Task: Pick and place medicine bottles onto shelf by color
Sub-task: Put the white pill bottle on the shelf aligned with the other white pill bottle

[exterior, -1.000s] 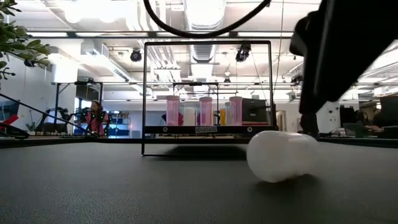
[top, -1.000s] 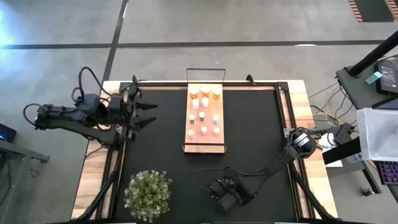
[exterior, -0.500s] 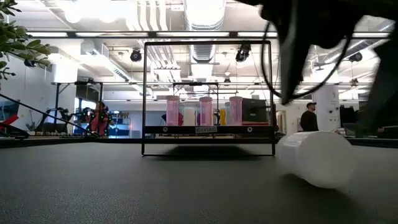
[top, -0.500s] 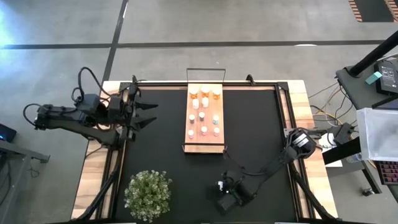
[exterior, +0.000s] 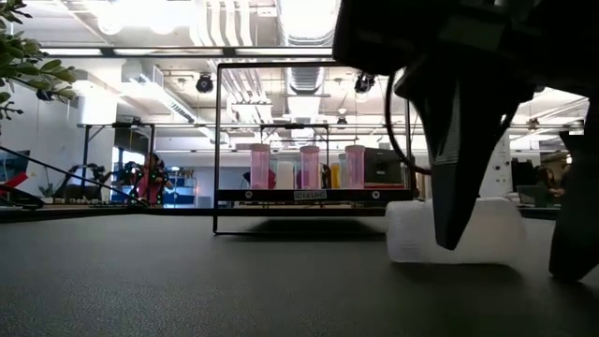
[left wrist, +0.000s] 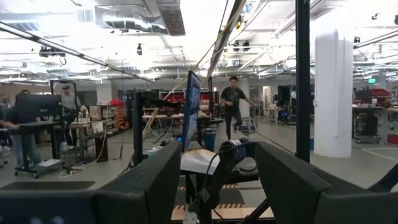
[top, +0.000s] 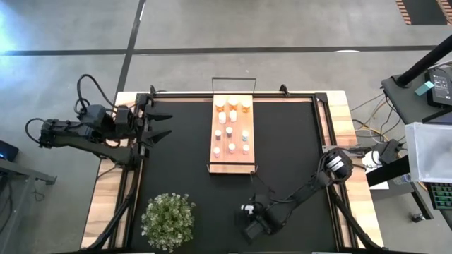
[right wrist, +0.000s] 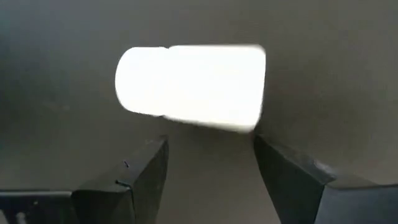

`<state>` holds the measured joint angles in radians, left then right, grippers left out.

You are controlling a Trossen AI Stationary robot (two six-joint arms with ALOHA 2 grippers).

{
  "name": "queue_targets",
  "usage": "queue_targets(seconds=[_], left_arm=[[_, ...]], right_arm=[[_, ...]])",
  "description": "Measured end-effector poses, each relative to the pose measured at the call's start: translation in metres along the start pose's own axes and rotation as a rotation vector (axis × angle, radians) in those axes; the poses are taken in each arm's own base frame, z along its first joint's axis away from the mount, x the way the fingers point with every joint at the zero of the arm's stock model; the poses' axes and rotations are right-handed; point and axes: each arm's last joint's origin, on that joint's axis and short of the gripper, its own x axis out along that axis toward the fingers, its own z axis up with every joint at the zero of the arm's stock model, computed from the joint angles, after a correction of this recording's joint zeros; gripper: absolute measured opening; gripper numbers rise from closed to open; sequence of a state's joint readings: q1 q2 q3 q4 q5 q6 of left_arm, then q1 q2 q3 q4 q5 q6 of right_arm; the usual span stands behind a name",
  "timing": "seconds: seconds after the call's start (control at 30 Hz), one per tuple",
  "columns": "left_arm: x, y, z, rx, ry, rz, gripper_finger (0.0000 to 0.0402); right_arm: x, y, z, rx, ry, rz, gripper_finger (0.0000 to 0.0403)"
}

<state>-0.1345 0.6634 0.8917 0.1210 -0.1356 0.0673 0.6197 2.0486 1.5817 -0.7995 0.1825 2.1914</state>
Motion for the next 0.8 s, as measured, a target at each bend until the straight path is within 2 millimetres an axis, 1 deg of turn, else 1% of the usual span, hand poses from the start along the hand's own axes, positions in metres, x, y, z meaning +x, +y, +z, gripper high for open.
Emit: queue_targets(seconds=[0.13, 0.3, 0.37, 0.47, 0.53, 0.6, 0.67, 0.8], left_arm=[[0.0, 0.0, 0.0, 0.001, 0.001, 0.001, 0.0192], [0.002, 0.0, -0.002, 0.002, 0.01, 0.001, 0.0192], [0.003, 0.0, -0.003, 0.003, 0.015, 0.001, 0.0192], [0.005, -0.001, -0.004, 0.004, 0.021, 0.0, 0.0192], [0.007, -0.001, -0.006, 0.004, 0.027, 0.0, 0.0192], [0.008, -0.001, -0.007, 0.004, 0.031, 0.0, 0.0192], [0.009, -0.001, -0.007, 0.0, 0.034, 0.0, 0.0192], [0.01, -0.002, -0.008, -0.002, 0.037, 0.0, 0.0192]], right_arm=[[-0.012, 0.0, 0.003, -0.168, 0.003, 0.002, 0.0232], [-0.046, 0.005, 0.01, -0.466, -0.003, -0.012, 0.0233], [-0.057, 0.009, 0.011, -0.658, -0.021, 0.007, 0.0233], [-0.067, 0.018, 0.01, -1.044, -0.076, 0.063, 0.0233], [-0.067, 0.022, 0.009, -1.306, -0.095, 0.062, 0.0233], [-0.063, 0.023, 0.011, -1.516, -0.101, 0.04, 0.0233], [-0.059, 0.023, 0.016, -1.644, -0.098, 0.01, 0.0233], [-0.055, 0.025, 0.031, -1.797, -0.073, -0.056, 0.0233]])
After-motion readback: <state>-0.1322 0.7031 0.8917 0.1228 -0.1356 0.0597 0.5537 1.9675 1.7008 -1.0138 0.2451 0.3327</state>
